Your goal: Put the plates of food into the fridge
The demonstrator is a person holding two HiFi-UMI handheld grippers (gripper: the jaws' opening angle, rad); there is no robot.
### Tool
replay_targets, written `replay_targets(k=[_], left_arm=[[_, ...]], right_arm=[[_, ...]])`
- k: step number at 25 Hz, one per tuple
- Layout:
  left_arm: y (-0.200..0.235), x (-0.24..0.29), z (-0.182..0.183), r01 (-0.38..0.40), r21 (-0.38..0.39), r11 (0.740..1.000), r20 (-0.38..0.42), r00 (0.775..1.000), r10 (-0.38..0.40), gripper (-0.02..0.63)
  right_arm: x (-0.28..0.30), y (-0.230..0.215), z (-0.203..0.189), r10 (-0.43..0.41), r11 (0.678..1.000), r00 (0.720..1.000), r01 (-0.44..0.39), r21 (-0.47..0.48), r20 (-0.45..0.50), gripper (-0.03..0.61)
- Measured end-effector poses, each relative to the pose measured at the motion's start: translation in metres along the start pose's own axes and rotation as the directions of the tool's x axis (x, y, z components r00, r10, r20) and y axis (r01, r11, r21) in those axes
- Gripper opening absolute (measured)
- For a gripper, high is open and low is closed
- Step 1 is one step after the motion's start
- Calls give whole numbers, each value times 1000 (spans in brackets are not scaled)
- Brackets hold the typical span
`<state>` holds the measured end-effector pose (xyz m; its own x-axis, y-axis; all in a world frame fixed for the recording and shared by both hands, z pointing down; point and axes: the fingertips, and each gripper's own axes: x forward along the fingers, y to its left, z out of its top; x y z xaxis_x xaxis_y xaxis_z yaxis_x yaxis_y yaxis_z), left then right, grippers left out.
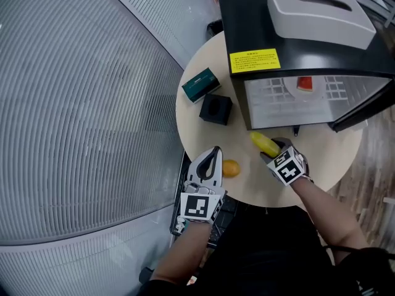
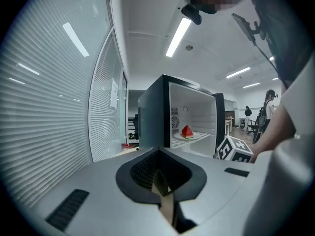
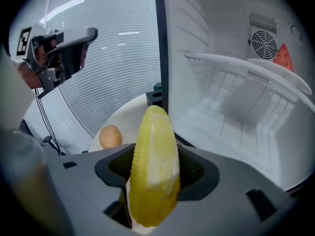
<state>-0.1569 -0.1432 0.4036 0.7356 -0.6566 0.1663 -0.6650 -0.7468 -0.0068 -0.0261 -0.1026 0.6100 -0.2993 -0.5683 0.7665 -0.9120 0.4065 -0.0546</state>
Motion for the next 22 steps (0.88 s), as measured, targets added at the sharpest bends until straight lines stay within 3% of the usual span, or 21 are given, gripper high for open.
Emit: replay_targets(k=[10, 22], left_arm=[[-21, 15, 20, 11, -28, 1000, 45, 999, -10, 5], [-32, 41, 71, 23, 10, 1000, 126, 992, -24, 5]], right_arm=[[-44, -5, 4, -18, 1000, 999, 18, -18, 30, 241], [-97, -43, 51, -90, 996, 987, 91, -1, 137, 241]])
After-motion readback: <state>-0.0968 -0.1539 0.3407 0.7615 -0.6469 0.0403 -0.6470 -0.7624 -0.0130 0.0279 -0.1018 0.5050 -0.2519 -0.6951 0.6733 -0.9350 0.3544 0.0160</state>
